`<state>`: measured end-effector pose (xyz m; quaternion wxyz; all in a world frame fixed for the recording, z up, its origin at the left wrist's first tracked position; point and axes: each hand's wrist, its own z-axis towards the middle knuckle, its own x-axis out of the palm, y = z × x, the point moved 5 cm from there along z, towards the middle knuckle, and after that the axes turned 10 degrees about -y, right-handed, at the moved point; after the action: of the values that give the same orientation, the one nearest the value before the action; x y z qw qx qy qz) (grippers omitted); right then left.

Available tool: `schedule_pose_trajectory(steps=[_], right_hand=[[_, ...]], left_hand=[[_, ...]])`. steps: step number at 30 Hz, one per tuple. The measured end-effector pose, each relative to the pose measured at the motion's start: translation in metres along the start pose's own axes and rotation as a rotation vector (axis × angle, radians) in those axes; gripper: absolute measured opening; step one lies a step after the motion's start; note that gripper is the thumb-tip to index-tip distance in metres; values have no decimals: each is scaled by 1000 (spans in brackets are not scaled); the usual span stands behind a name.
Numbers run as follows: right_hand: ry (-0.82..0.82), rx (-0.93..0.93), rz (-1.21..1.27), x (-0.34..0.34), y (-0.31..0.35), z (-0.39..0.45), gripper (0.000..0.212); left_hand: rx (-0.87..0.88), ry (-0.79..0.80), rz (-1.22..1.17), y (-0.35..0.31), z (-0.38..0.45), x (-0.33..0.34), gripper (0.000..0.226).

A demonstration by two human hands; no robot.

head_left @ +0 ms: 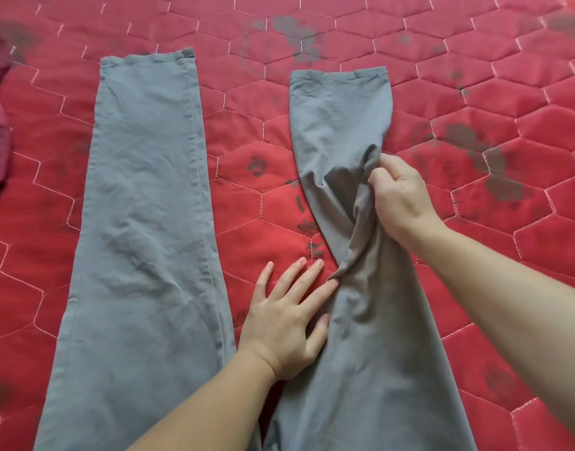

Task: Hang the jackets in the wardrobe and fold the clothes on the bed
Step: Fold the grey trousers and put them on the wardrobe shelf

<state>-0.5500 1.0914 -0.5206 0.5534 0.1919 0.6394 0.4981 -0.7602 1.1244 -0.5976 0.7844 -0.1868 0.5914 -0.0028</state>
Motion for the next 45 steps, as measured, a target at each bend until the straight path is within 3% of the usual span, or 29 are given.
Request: schedule_pose_trajectory(steps=[2, 4, 7, 10, 11, 14, 16, 19, 22, 24, 26, 28, 29, 32, 35, 39, 41, 43, 45], right_hand=[[174, -217, -68, 18, 16, -7, 30], [275, -182, -70, 31, 15, -10, 31], [197, 98, -177, 37, -10, -5, 23], [209, 667, 119, 40, -32, -6, 42], [269, 737, 133, 42, -34, -8, 44], [512, 614, -27, 53, -27, -5, 36], [569, 576, -50, 64, -15, -6, 24], [304, 527, -38, 54, -7, 15, 11], [-118, 160, -344, -10, 7, 51, 2], [-227, -79, -589, -45, 10, 63, 11], [-128, -110, -675, -58, -6, 63, 30], [7, 80, -553, -58, -32, 54, 57], [-14, 205, -464, -60, -47, 52, 65], [-162, 519, -368, -70, -86, 56, 66], [-183, 809, 69, -62, -99, 63, 51], [140, 781, 207, -35, -89, 75, 31], [203, 738, 290, -30, -75, 84, 15], [23, 596, 277, -42, -67, 103, 4], [-188, 423, -8, -72, -66, 112, 7]], left_hand=[[-8, 18, -2, 0, 0, 0, 51], [-16, 32, -12, 0, 0, -1, 52], [-26, 45, -28, 0, 0, -2, 52], [-33, 52, -34, 1, 0, -1, 51], [-33, 51, -32, 1, 0, -1, 52], [-25, 57, -33, 1, -1, 0, 53], [-19, 49, -31, 1, 0, 1, 53], [-20, 48, -42, 1, -1, 0, 52], [-25, 36, -51, 1, 0, 0, 52], [-31, 40, -58, 1, 0, 0, 55], [-32, 52, -53, 1, -1, 0, 56], [-30, 58, -51, 2, 0, 0, 56], [-28, 62, -50, 2, 0, 0, 56], [-21, 72, -46, 2, 0, 0, 55], [-19, 73, -50, 2, 0, 1, 56], [-18, 65, -50, 2, 0, 1, 56], [-18, 58, -55, 2, 1, 1, 56], [-8, 46, -53, 2, 0, 2, 57], [1, 30, -54, 3, 0, 2, 56]])
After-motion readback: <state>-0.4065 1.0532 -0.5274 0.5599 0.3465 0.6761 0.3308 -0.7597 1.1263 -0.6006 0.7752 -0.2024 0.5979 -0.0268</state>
